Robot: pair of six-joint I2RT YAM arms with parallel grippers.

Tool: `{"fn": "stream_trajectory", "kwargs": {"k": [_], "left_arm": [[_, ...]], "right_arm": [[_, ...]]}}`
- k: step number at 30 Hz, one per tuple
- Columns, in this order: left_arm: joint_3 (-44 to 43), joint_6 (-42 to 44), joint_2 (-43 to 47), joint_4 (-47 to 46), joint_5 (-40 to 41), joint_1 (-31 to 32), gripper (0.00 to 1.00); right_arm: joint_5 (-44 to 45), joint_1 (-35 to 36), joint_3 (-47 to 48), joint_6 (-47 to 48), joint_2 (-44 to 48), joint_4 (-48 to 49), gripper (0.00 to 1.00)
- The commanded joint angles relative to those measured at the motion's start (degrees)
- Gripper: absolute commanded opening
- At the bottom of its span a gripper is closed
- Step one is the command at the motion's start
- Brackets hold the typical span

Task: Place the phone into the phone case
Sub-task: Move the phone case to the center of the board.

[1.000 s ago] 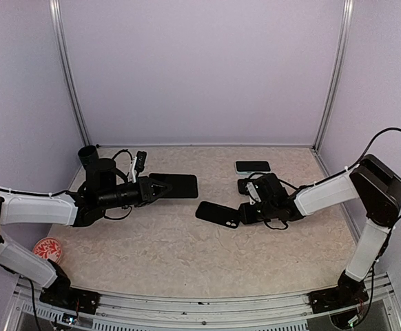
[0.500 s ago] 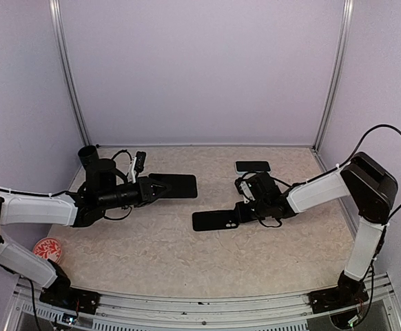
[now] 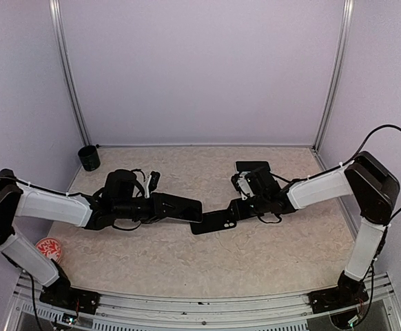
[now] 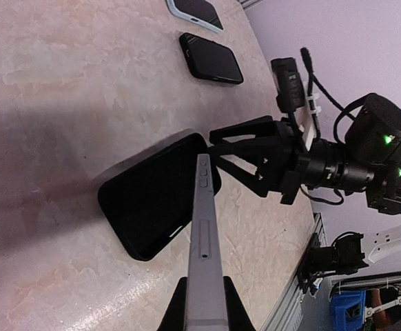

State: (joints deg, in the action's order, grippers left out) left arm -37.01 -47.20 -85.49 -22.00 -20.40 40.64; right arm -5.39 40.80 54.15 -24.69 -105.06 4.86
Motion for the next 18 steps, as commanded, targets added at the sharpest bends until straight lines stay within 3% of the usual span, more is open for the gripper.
{"fn": "stream_trajectory", "kwargs": {"k": [1,8,18], "left_arm": [[-2.7,-4.0,-2.3,-3.5,0.7,1.7,0.00],[-6.9,-7.4,-6.2,-1.8,3.0,4.5,0.00],[-9.9,-11.0,-11.6,-5.4,3.4,4.9,0.00]], "right_arm": [[-0.3,-0.9,-1.0,0.9,4.6,-1.6,0.41],[0.2,-4.5,-5.8,-0.3,7.8,0.8,0.41],[2.7,-5.0,-5.9,0.9,4.3,1.3,0.37]]}}
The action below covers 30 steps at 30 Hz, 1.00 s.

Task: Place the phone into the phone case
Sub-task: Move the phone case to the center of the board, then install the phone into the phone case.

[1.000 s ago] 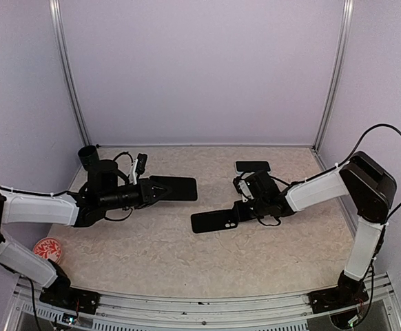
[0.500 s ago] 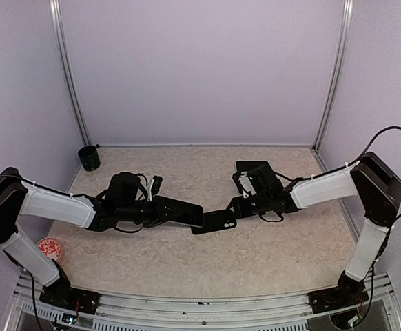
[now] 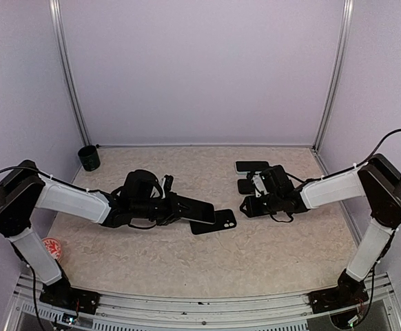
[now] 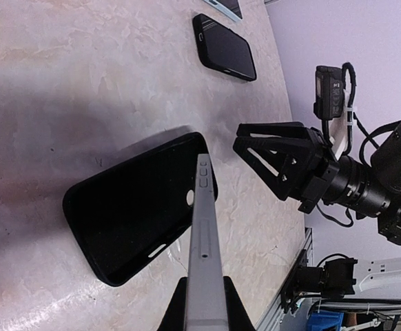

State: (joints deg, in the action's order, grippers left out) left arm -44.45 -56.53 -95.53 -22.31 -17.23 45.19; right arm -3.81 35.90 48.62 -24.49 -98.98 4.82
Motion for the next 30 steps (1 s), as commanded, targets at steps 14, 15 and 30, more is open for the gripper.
{"fn": "stream_trajectory", "kwargs": {"k": [14,15,30], "left_arm": [[-8.6,-3.4,-9.3,-6.0,-0.1,1.7,0.00],[-9.0,-3.5,-9.8,-5.8,0.1,1.7,0.00],[-11.2,-8.9,-12.7,-6.2,1.6,3.7,0.00]], "right_arm": [[-4.4,-0.3,0.0,0.9,-3.8,3.3,0.03],[-4.7,-0.3,0.0,0.9,-4.0,3.4,0.02],[-7.1,-0.2,-0.8,0.3,-4.9,4.8,0.00]]}}
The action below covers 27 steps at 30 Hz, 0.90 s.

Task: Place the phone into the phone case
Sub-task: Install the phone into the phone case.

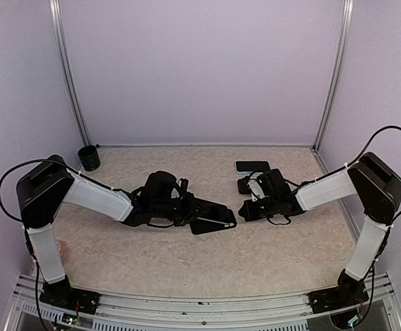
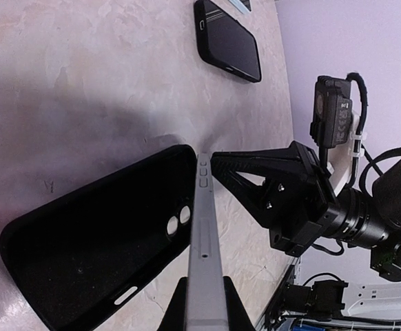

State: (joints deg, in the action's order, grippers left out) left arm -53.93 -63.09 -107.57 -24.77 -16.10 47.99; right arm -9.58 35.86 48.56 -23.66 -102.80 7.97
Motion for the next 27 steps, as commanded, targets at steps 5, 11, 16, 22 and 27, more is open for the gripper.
{"fn": "stream_trajectory", "kwargs": {"k": [5,11,16,22,27], "left_arm": [[-1.9,-4.1,-0.9,-3.6,1.5,1.7,0.00],[-2.5,-5.6,-2.3,-3.8,1.5,1.8,0.00],[-2.6,-5.5,-3.0,-3.6,2.9,1.8,0.00],[-2.9,-5.6,-3.6,-4.4,3.0,1.8,0.00],[-3.6,-5.4,-4.1,-4.3,3.0,1.5,0.00]], "right_arm": [[-1.7,-0.2,-1.3,-0.9,-0.6,2.1,0.00],[-2.5,-0.2,-2.0,-1.5,-0.7,3.0,0.00],[-2.9,0.0,-2.6,-1.8,-0.6,3.5,0.00],[-3.1,0.3,-2.9,-1.8,-0.8,3.8,0.00],[-3.5,0.7,-2.8,-2.0,-1.4,4.3,0.00]]}}
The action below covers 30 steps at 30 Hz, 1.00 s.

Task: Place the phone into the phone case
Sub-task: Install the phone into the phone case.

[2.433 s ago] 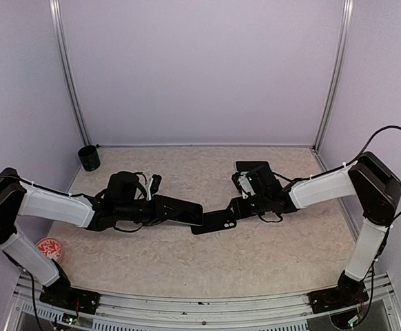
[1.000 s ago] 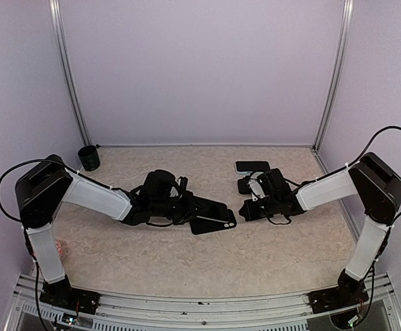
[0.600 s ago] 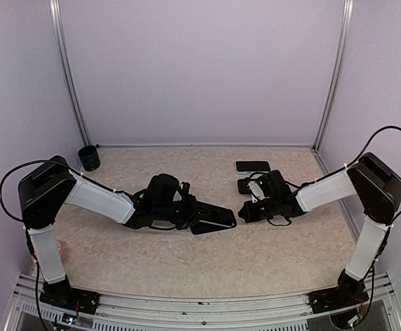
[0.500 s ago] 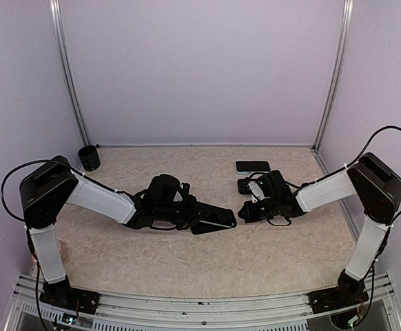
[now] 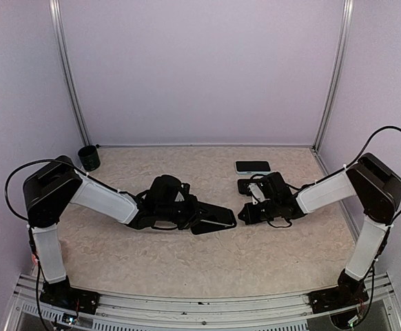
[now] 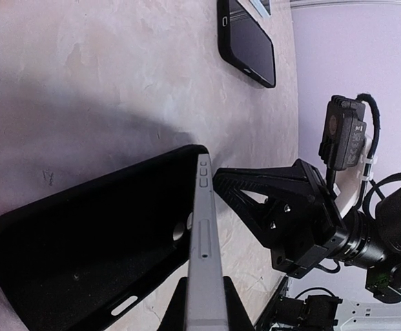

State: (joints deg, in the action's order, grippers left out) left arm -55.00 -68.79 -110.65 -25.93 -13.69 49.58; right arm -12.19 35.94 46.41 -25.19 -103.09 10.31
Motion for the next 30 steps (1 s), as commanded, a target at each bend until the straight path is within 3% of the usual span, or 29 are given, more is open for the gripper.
{"fn": "stream_trajectory", "kwargs": {"k": [1,16,30], "left_arm": [[-2.7,0.3,-1.1,-3.4,0.5,0.0,0.00],[-3.2,-0.9,-3.2,-3.0,-0.4,0.1,0.00],[-1.1,-8.4,-4.0,-5.7,-1.5,0.1,0.00]], "right_arm": [[-0.9,0.7,-0.5,-0.5,-1.3,2.1,0.00],[-2.0,2.1,-0.3,-1.2,-2.5,3.0,0.00],[-1.3,4.5,-1.1,-2.6,-1.6,3.2,0.00]]}}
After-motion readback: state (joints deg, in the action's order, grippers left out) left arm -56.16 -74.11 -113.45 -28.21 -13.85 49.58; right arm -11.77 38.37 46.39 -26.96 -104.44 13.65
